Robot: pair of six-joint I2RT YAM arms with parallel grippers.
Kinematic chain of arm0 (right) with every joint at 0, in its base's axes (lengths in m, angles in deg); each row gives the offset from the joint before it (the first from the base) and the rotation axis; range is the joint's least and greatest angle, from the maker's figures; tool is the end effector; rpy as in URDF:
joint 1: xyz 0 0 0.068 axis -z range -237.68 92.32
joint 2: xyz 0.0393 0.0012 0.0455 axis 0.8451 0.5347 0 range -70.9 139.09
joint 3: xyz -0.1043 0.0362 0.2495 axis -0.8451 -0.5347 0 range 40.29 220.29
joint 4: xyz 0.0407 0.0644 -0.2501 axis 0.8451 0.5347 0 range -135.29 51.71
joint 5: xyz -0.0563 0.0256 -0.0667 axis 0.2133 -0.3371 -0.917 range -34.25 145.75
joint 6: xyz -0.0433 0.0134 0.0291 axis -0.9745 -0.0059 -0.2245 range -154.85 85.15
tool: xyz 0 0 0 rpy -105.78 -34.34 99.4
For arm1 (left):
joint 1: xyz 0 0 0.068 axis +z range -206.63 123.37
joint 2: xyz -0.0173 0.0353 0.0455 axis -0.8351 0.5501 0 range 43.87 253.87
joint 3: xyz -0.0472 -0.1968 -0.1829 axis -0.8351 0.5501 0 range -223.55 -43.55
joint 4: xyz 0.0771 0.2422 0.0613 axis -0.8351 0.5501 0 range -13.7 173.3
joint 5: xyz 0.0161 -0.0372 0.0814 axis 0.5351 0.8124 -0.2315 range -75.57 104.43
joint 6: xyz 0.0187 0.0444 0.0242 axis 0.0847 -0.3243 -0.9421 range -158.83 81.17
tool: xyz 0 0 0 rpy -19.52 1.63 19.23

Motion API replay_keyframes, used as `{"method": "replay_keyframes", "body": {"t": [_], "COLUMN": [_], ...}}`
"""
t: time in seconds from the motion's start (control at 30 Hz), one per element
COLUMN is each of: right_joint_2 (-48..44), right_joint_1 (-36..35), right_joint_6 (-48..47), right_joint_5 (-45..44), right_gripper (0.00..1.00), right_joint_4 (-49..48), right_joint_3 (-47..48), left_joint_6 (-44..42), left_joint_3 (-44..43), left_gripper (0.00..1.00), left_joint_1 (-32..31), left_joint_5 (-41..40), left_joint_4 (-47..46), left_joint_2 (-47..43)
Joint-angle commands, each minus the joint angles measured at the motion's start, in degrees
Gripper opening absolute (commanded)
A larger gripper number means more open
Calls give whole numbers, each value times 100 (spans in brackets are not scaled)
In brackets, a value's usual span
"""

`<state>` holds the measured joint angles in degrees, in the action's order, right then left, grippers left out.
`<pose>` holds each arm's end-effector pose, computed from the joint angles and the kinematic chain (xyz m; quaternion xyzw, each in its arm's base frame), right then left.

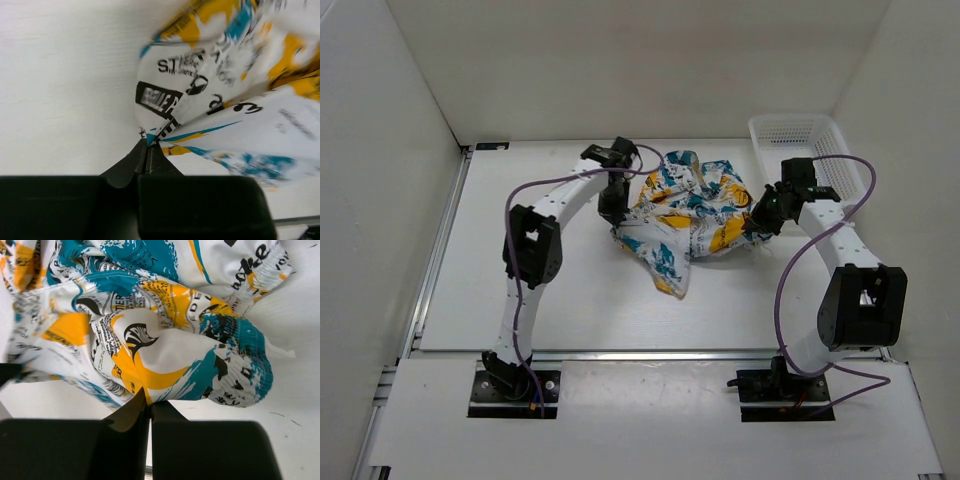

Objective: Fold and stack the shorts
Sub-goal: Flatten the shorts out

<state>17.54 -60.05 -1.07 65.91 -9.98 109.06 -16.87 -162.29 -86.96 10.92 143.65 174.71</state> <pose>0.3258 0.0198 0.2621 0.2315 0.9217 0.1733 0.2586 0.4022 -0.2329 0.2127 0.0700 0.9928 -0.0131 0.0959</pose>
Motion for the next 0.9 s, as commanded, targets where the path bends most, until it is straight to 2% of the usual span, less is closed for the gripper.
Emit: {"method": "replay_keyframes", "body": {"t": [0.0,0.13,0.17,0.2,0.23,0.3,0.33,0.37,0.4,0.43,0.5,0.53,0.57,0.6,0.63,0.7,0.73,0.77,0.8,0.83,0.87], "right_joint_2": [-372,-573,-574,-574,-574,-574,-574,-574,-574,-574,-644,-705,-706,-836,-890,-1056,-1057,-1127,-1128,-1128,-1128], "right_joint_1": [0,-228,-437,-561,-684,-957,-1010,-1011,-1011,-1011,-1011,-1011,-1011,-1011,-1011,-1011,-1011,-1011,-1011,-1011,-1011], "right_joint_6": [-433,-968,-970,-970,-970,-874,-812,-690,-689,-619,-618,-618,-618,-618,-618,-618,-618,-618,-618,-618,-618], "right_joint_5": [-197,-390,-461,-557,-654,-812,-952,-954,-1015,-1015,-1015,-1015,-1015,-1015,-1015,-1015,-928,-849,-796,-743,-682], "right_gripper": [0,0,0,0,0,3,10,22,51,64,77,79,82,82,82,80,79,79,79,79,79], "right_joint_4": [231,485,538,538,538,609,661,661,661,661,609,609,661,714,714,767,819,820,889,890,942], "right_joint_3": [311,365,295,190,120,-56,-118,-179,-311,-364,-417,-417,-417,-417,-470,-470,-470,-470,-470,-470,-470], "left_joint_6": [-156,-34,19,19,98,98,98,151,151,151,151,90,90,90,211,414,615,695,792,897,1116], "left_joint_3": [-150,78,1,-331,-578,-1419,-1598,-1669,-1540,-1417,-1039,-411,13,478,1414,2351,2790,3534,3811,4023,4321], "left_gripper": [10,10,16,29,51,69,79,100,100,100,100,96,88,75,47,27,23,25,31,42,60], "left_joint_1": [552,1589,1965,2134,2275,2487,2540,2540,2488,2392,2217,2137,2040,1935,1673,1338,910,636,355,74,-443], "left_joint_5": [253,833,939,1201,1308,1571,1520,1415,1292,1048,879,809,808,808,895,1044,1132,1229,1230,1143,959], "left_joint_4": [182,-143,-143,-143,31,365,462,463,463,367,366,366,253,139,-54,-231,-318,-467,-469,-469,-469], "left_joint_2": [-1349,-1685,-1572,-1206,-976,-440,-437,-437,-576,-891,-1253,-1707,-1973,-2254,-2805,-3335,-3572,-3975,-4127,-4233,-4304]}}
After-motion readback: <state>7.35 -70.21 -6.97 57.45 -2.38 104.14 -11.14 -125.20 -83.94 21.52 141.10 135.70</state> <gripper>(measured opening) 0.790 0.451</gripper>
